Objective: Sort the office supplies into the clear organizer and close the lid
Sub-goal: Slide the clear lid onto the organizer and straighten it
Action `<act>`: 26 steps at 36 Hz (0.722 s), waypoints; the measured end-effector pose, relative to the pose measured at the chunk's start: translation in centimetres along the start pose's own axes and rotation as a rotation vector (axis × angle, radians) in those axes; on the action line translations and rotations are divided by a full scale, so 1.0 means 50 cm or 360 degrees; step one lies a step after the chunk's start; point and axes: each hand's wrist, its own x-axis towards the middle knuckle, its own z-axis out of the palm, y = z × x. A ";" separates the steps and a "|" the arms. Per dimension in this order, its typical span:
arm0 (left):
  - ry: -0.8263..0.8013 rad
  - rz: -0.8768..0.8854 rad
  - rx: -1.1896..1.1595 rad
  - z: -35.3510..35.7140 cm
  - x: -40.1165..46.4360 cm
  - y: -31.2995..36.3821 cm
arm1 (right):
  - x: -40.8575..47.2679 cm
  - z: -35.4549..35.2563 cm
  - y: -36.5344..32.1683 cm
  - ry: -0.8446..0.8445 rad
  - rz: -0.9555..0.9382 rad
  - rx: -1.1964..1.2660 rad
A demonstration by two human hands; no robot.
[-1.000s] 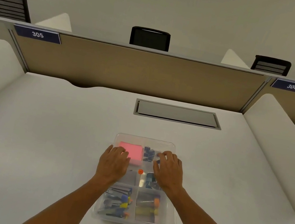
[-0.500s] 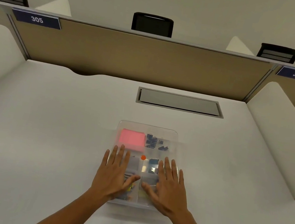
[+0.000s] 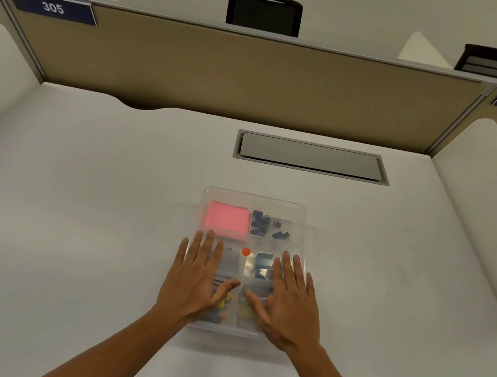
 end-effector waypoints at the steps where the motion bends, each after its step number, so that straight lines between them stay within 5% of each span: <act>1: -0.0013 -0.0004 0.0012 0.000 0.007 0.000 | 0.007 -0.001 0.002 -0.0018 -0.0001 -0.0008; 26: 0.0075 0.0009 -0.0206 -0.018 0.061 -0.008 | 0.080 0.001 0.014 -0.0033 0.0026 -0.0047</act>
